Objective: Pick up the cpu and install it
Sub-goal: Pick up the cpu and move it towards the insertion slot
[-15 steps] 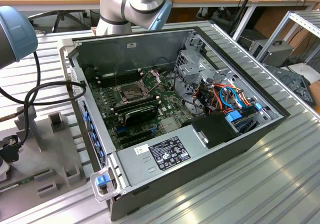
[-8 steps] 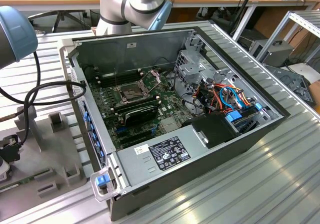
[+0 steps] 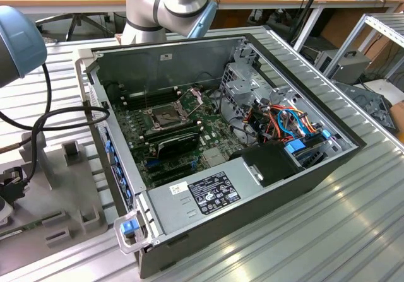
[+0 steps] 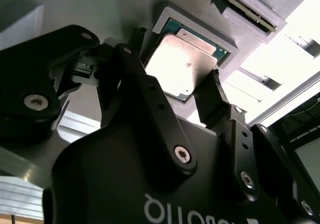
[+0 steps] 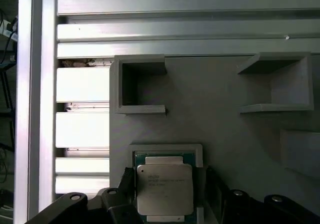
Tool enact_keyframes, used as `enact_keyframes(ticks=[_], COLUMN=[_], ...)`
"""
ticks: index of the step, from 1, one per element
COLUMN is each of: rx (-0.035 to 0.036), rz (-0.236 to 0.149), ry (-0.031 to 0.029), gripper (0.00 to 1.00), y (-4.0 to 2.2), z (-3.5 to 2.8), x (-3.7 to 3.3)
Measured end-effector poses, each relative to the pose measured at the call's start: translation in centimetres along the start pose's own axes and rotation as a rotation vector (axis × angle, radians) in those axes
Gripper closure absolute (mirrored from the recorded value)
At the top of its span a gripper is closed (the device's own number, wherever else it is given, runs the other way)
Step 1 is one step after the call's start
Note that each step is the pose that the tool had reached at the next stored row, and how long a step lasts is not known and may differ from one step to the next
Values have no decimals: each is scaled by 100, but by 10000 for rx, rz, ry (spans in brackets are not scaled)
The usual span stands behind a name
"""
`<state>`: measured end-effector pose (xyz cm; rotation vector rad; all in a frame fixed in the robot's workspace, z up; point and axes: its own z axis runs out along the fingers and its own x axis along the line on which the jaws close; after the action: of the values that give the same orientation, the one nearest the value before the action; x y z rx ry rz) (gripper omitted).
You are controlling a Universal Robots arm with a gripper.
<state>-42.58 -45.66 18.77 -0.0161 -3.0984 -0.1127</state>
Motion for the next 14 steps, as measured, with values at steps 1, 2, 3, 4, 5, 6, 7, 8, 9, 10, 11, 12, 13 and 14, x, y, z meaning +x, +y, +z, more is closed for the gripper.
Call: enact_keyframes(ticks=[1, 2, 3, 4, 5, 6, 7, 8, 9, 10, 11, 12, 13, 14], rx=[30, 69, 99, 120, 124, 125, 126, 126, 125, 125, 126, 137, 156, 168], rz=[0, 2, 3, 4, 5, 5, 6, 8, 7, 5, 5, 5, 6, 7], ry=[-1, -2, -2, 0, 0, -1, -1, -1, -2, -2, -2, -2, -1, -3], gripper=[32, 32, 32, 32, 32, 32, 32, 32, 32, 32, 32, 32, 32, 32], y=[-1, -1, -1, -1, -1, 0, 2, 4, 7, 11, 17, 27, 37, 44], z=[0, 1, 1, 0, 0, 0, 0, 1, 2, 2, 4, 4, 4, 6], x=[0, 1, 1, 2, 2, 3, 5, 11, 14, 18, 21, 22, 24, 28])
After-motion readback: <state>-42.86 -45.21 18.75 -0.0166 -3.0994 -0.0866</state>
